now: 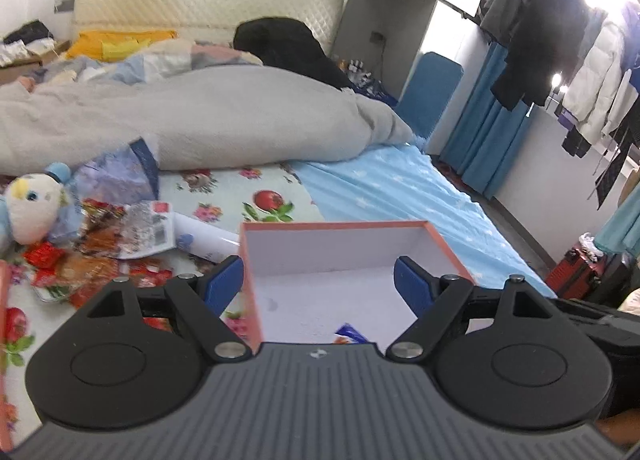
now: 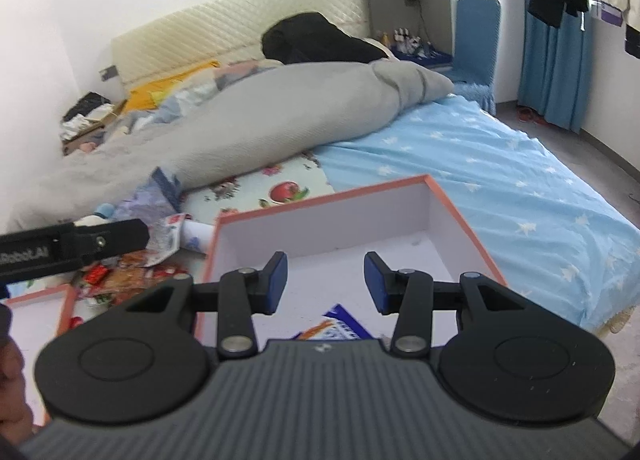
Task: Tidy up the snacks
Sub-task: 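Open the left tool while the right tool opens, dropping both packets in the box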
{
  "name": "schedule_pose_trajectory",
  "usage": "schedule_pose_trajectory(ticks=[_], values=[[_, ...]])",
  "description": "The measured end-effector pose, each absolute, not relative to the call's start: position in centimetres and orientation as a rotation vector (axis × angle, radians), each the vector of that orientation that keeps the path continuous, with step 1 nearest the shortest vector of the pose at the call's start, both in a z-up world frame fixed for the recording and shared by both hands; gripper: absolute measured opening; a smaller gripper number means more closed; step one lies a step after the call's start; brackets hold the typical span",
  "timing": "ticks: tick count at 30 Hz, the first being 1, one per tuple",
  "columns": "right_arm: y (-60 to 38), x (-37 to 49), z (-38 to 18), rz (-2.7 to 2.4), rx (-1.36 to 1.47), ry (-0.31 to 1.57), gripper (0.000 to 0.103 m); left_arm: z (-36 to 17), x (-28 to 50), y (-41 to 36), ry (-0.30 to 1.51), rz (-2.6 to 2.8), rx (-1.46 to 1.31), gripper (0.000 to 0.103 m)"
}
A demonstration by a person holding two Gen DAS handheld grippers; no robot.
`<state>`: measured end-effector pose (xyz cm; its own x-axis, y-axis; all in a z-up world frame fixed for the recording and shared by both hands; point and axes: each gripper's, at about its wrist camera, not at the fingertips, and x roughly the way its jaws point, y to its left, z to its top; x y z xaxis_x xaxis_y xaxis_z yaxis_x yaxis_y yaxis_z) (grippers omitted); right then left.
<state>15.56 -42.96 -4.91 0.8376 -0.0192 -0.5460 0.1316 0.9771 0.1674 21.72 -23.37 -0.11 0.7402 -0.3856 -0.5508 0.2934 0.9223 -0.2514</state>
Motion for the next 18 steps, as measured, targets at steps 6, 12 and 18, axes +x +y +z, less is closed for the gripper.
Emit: schedule_pose_trajectory(ticks=[6, 12, 18], values=[[-41.0, 14.3, -4.2, -0.044, 0.201, 0.535, 0.046, 0.0, 19.8, -19.4, 0.619, -0.334, -0.206, 0.086], [-38.5, 13.3, -4.7, -0.001, 0.191, 0.534, 0.046, -0.5, 17.7, -15.8, 0.608, -0.286, -0.212, 0.085], [-35.8, 12.3, -5.7, 0.037, 0.203, 0.544, 0.046, -1.3, 16.1, -12.7, 0.602, -0.246, -0.214, 0.085]])
